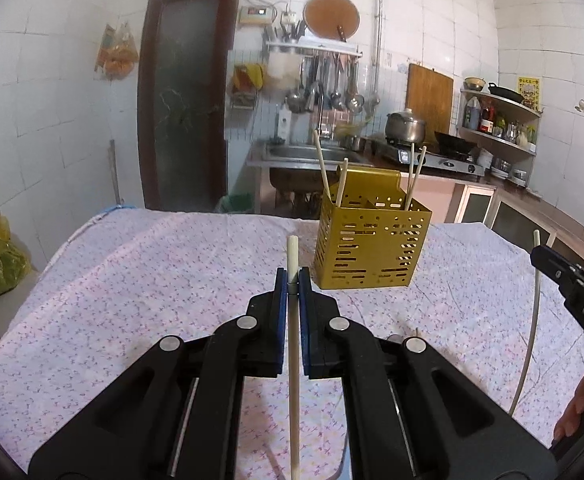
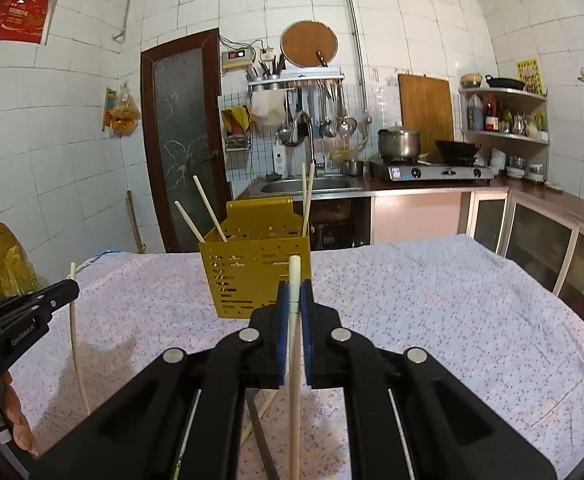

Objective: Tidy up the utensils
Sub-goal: 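Lift both held chopsticks and carry them over the yellow caddy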

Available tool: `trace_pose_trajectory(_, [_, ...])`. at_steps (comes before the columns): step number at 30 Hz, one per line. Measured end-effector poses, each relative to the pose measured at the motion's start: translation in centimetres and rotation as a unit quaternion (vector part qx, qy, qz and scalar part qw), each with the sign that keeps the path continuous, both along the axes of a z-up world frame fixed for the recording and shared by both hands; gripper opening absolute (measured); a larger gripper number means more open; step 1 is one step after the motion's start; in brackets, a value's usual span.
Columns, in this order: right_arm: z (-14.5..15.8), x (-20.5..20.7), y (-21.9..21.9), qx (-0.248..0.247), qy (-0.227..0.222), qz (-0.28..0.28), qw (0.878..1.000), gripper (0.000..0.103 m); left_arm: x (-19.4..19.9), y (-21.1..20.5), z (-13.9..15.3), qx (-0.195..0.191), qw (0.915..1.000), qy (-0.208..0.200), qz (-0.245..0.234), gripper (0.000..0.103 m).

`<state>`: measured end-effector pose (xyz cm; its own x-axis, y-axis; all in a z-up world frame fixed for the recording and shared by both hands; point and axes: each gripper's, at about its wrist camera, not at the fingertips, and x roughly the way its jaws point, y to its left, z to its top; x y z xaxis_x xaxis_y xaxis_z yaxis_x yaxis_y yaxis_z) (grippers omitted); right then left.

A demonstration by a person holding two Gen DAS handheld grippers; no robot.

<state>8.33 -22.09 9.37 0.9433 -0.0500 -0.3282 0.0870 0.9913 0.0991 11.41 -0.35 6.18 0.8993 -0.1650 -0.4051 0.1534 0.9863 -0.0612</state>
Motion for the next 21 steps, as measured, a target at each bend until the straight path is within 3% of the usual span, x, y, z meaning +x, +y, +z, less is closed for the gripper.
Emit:
trace_pose_trajectory(13, [1.7,-3.3,-1.0,-0.011,-0.056,-0.009,0.998,0.006,-2.7,0.4,1.4,-0.006,0.9991,-0.043,0.001,0.004])
trace_pose_trajectory(21, [3.1,-2.9,-1.9,-0.006,-0.080,-0.012,0.997,0.006,-3.0,-0.3,3.0,-0.010,0.9981,-0.061,-0.005,0.004])
